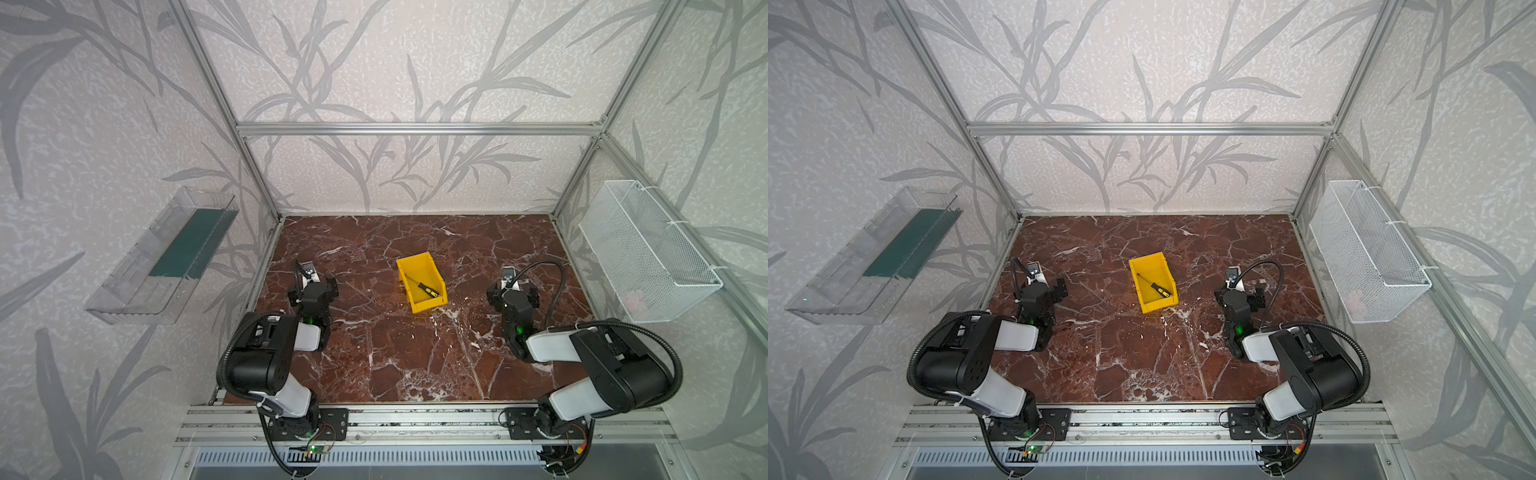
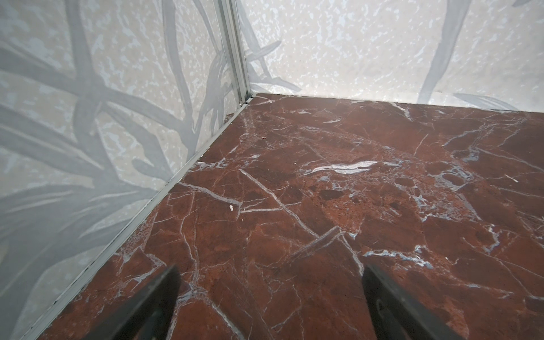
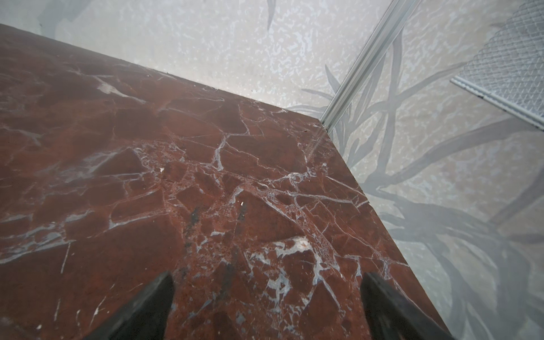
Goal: Put the screwdriver in the bin
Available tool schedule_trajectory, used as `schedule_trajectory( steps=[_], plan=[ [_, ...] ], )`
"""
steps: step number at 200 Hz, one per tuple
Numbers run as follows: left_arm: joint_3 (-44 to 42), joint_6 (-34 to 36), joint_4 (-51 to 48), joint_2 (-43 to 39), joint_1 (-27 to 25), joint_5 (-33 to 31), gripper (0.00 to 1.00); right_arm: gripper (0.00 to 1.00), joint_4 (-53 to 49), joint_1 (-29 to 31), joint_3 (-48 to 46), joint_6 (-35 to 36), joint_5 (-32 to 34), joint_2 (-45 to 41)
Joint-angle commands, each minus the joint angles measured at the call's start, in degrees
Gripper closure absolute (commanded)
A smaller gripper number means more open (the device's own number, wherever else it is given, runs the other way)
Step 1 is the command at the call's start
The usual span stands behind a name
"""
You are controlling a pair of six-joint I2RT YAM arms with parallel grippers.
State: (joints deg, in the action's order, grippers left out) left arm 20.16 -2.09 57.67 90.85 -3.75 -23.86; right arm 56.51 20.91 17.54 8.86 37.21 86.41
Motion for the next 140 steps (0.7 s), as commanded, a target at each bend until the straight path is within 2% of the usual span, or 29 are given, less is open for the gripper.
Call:
schedule_trajectory(
  steps=[1, 20, 30, 38, 45, 50, 56, 68, 95, 140],
  plan=[
    [0.0, 0.2, 1.7, 0.1, 0.2, 0.3, 0.01, 0.01, 3.7, -0.1, 0.2, 0.5, -0.4, -0.8],
    [0.0, 0.2, 1.7, 0.1, 0.2, 0.3, 0.01, 0.01, 2.8, -0.5, 0.5, 0.3, -1.4, -0.8],
    [0.1, 0.2, 1.7, 0.1, 0.2, 0.2, 0.01, 0.01, 0.5, -2.3, 1.3, -0.7, -5.5, -1.1],
    [0.1, 0.2, 1.7, 0.1, 0.2, 0.3, 0.01, 0.01, -2.8, -5.4, 2.1, -2.5, -12.6, -1.6],
    [0.1, 0.2, 1.7, 0.1, 0.2, 0.3, 0.01, 0.01, -8.3, -9.7, 3.0, -6.1, -23.1, -2.0],
    [0.0, 0.1, 1.7, 0.1, 0.2, 0.3, 0.01, 0.01, -7.4, -13.5, 3.7, -6.0, -31.5, -0.3],
    [0.1, 0.2, 1.7, 0.1, 0.2, 0.3, 0.01, 0.01, -5.3, -16.2, 4.5, -7.2, -35.4, 2.1],
    [0.1, 0.2, 1.7, 0.1, 0.2, 0.2, 0.01, 0.01, 0.6, -16.4, 3.6, -5.4, -36.5, 4.7],
    [0.1, 0.1, 1.7, 0.1, 0.3, 0.3, 0.01, 0.01, -7.4, -16.2, 5.5, -5.3, -36.5, 2.1],
    [0.1, 0.2, 1.7, 0.1, 0.3, 0.3, 0.01, 0.01, -3.5, -16.2, 4.4, -5.6, -36.4, 3.4]
  ],
)
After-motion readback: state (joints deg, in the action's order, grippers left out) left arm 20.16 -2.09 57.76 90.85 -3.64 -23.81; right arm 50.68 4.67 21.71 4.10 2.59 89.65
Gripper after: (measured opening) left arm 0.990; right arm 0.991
